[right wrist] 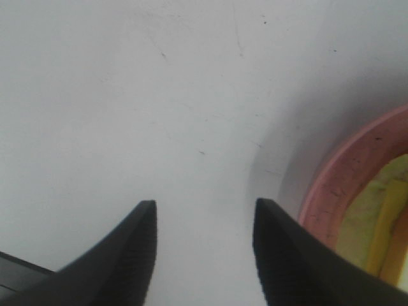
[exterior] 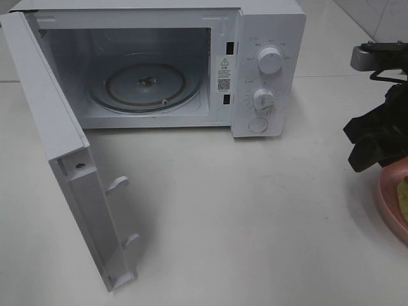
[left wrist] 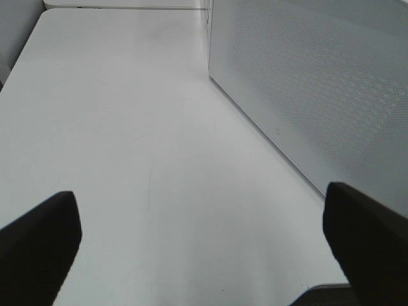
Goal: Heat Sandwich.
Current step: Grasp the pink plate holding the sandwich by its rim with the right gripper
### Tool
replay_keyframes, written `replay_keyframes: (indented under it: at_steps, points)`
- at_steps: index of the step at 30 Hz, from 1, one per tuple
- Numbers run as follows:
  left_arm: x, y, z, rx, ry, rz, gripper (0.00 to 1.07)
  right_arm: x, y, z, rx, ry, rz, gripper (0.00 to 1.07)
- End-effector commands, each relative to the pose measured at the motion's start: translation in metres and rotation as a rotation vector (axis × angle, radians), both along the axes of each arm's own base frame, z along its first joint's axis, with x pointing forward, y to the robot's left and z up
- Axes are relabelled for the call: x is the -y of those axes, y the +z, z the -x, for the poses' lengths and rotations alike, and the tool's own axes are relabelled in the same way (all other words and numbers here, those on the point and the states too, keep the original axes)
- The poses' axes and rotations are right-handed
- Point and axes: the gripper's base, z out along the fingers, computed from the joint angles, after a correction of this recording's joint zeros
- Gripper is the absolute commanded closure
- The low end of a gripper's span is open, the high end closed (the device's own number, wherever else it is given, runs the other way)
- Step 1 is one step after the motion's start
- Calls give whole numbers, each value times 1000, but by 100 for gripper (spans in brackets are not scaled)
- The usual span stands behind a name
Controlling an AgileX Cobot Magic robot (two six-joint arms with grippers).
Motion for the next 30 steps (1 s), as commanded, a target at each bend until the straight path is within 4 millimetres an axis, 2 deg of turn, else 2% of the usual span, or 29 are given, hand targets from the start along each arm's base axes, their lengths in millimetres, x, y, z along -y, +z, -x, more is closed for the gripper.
replay_keyframes:
  at_steps: [1, 2, 4, 7, 17, 30]
  points:
    - [0, 0, 3, 27, -5, 5, 9, 8, 2, 1, -2, -39, 64, 36]
    - [0, 0, 3, 27, -5, 5, 9, 8, 2, 1, -2, -39, 64, 36]
    - [0, 0, 3, 27, -5, 5, 9, 12, 2, 0, 1, -51, 103, 21]
    - [0, 0, 3, 27, -5, 5, 9, 13, 1, 1, -6, -53, 118, 17]
    - [0, 0, 3, 27, -5, 5, 9, 15, -8, 4, -51, -77, 137, 18]
    - [0, 0, 3, 27, -5, 5, 9, 22, -32, 14, -36, -141, 187, 20]
